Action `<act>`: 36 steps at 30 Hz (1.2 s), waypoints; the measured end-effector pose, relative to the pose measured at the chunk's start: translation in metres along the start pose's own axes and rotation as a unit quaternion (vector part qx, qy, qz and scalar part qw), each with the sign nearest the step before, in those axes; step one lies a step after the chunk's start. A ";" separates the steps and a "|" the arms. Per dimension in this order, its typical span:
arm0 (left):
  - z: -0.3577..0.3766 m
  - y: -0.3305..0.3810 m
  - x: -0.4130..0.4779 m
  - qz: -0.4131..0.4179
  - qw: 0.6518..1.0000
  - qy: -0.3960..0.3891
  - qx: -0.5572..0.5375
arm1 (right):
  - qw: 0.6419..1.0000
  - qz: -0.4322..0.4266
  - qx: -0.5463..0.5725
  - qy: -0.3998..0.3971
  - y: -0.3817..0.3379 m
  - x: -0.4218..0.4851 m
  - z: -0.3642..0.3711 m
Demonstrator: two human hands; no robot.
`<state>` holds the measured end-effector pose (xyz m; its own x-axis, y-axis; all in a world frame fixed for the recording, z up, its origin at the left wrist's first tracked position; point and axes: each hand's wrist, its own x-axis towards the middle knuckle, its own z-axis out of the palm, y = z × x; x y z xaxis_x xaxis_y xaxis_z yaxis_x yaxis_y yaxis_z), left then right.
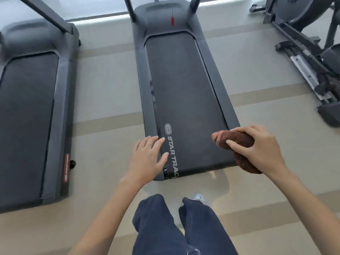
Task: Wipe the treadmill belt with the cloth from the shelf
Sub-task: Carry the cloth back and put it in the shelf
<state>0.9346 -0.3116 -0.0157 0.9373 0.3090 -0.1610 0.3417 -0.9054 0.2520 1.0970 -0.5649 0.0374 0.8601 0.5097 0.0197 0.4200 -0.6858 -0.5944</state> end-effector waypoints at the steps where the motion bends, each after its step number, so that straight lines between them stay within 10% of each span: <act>1: 0.004 0.005 -0.004 -0.015 1.000 0.002 -0.004 | 1.000 -0.008 -0.001 -0.007 0.007 0.006 -0.003; 36: -0.018 0.075 0.062 -0.058 0.994 0.087 -0.004 | 0.993 -0.113 0.026 -0.013 0.037 0.099 -0.054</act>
<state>1.0195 -0.3554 0.0104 0.8888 0.4578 -0.0216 0.4483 -0.8584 0.2493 1.2133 -0.5685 0.0608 0.7367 0.6621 0.1370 0.5860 -0.5241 -0.6180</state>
